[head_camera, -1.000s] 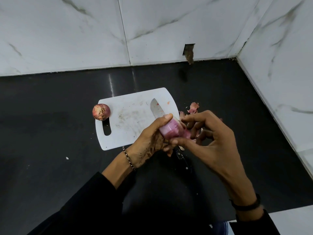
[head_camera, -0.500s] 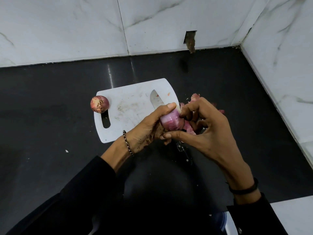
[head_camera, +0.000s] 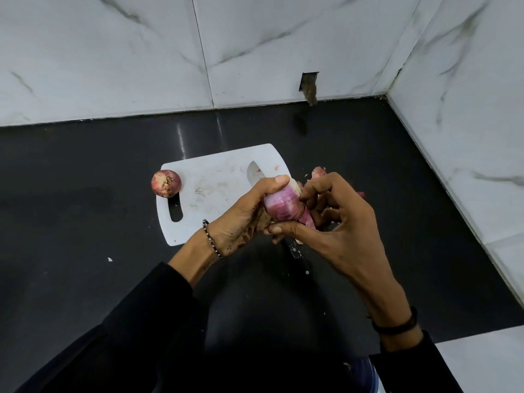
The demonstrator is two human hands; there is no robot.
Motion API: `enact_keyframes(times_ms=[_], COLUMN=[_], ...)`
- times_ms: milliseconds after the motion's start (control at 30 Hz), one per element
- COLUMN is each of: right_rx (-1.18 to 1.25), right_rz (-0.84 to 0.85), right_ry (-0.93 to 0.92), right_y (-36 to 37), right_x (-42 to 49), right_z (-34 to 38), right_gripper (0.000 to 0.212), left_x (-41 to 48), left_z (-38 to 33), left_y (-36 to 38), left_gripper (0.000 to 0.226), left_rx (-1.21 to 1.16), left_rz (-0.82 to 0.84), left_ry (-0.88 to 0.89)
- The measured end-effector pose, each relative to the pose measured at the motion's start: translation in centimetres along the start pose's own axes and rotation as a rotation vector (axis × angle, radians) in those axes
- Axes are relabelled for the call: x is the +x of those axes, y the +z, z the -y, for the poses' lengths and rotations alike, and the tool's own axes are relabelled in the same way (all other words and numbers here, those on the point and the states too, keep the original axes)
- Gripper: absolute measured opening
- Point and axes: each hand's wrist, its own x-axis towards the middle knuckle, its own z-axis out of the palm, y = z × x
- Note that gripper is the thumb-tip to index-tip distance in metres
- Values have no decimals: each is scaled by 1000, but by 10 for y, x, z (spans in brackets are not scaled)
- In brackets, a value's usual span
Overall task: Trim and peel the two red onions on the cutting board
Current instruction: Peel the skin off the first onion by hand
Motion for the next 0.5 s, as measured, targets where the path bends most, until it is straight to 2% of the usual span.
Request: enact_keyframes(times_ms=[100, 200, 267, 400, 500], right_rx=[-12, -4, -8, -17, 60], right_rz=[4, 10, 12, -14, -44], right_ry=[-22, -21, -19, -25, 40], right_y=[-3, -5, -6, -3, 0], right_x=[-4, -8, -11, -19, -27], right_z=[3, 6, 7, 9, 12], right_gripper=[46, 47, 47, 38, 42], left_x=[-3, -9, -13, -17, -19], left_z=[-1, -3, -4, -1, 2], left_y=[4, 8, 12, 19, 20], left_gripper=[92, 62, 52, 61, 68], left_rx=[29, 69, 88, 69, 76], left_rz=[-15, -19, -15, -27, -37], left_ry=[28, 37, 36, 21, 25])
